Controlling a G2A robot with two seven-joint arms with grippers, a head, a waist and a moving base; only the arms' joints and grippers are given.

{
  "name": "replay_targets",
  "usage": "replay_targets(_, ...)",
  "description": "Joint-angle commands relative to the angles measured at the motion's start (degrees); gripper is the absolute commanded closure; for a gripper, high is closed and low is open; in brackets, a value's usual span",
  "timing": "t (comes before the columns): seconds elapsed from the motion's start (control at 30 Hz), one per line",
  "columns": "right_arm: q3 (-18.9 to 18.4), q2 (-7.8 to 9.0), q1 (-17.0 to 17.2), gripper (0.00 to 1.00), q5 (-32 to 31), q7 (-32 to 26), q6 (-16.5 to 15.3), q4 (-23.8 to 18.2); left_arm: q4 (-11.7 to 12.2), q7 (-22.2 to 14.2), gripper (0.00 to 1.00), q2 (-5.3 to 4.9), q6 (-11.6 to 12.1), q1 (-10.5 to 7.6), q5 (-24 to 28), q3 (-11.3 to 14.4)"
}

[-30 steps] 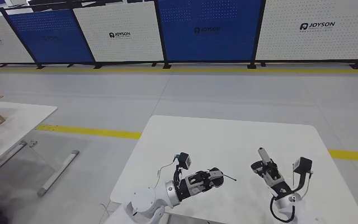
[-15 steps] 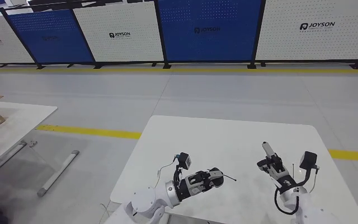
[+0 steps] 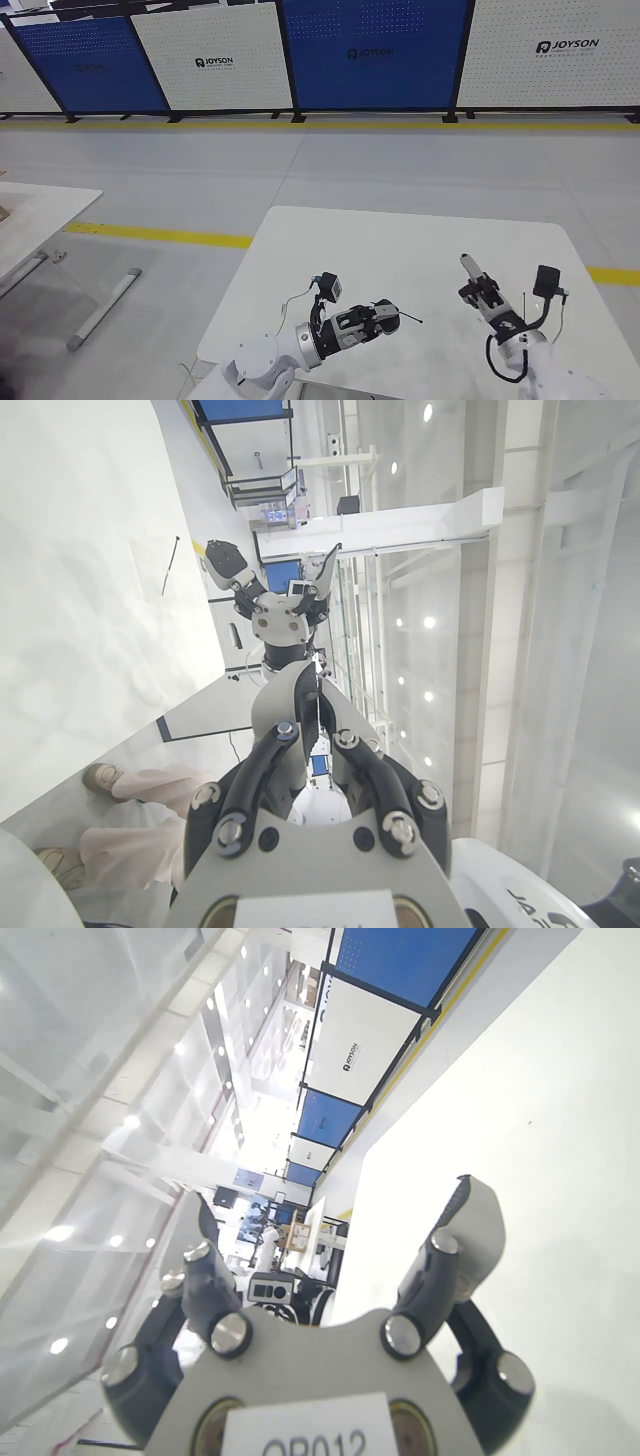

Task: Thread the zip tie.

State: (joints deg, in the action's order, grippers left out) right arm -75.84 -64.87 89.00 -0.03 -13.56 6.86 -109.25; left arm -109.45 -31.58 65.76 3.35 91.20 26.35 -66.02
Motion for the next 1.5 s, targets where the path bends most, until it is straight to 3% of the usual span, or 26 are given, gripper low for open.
replay_targets(0.0, -0.7, 0.43, -0.7, 0.00, -4.6, -3.7, 1.0, -0.4, 0.0, 0.0, 1.00, 0.00, 0.0, 0.00, 0.0, 0.0)
replay_targets(0.07, -1.9, 0.97, -1.7, 0.00, -9.4, -7.9, 2.4, -0.5, 0.0, 0.0, 1.00, 0.00, 0.0, 0.00, 0.0, 0.0)
replay_targets(0.17, -3.1, 1.35, -3.5, 0.00, -14.9, -9.6, 6.6, -0.2, 0.0, 0.0, 1.00, 0.00, 0.0, 0.00, 0.0, 0.0)
replay_targets(0.57, -3.3, 1.33, -3.5, 0.00, -15.0, -9.3, 6.4, 0.1, 0.0, 0.0, 1.00, 0.00, 0.0, 0.00, 0.0, 0.0)
replay_targets(0.7, -7.9, 2.13, -5.3, 0.00, -14.1, -17.5, 5.2, 1.7, 0.0, 0.0, 1.00, 0.00, 0.0, 0.00, 0.0, 0.0)
replay_targets(0.87, -15.1, 4.26, -8.3, 0.00, -19.4, -36.4, 4.5, 1.9, 0.0, 0.0, 1.00, 0.00, 0.0, 0.00, 0.0, 0.0)
replay_targets(0.97, -15.2, 5.07, -10.5, 0.00, -26.5, -42.9, 7.0, 1.9, 0.0, 0.0, 1.00, 0.00, 0.0, 0.00, 0.0, 0.0)
replay_targets(1.07, -11.3, 5.52, -14.7, 0.00, -36.7, -46.8, 9.9, 4.3, 0.0, 0.0, 1.00, 0.00, 0.0, 0.00, 0.0, 0.0)
replay_targets(1.47, -10.8, 5.50, -15.0, 0.00, -37.4, -46.6, 10.2, 4.4, 0.0, 0.0, 1.00, 0.00, 0.0, 0.00, 0.0, 0.0)
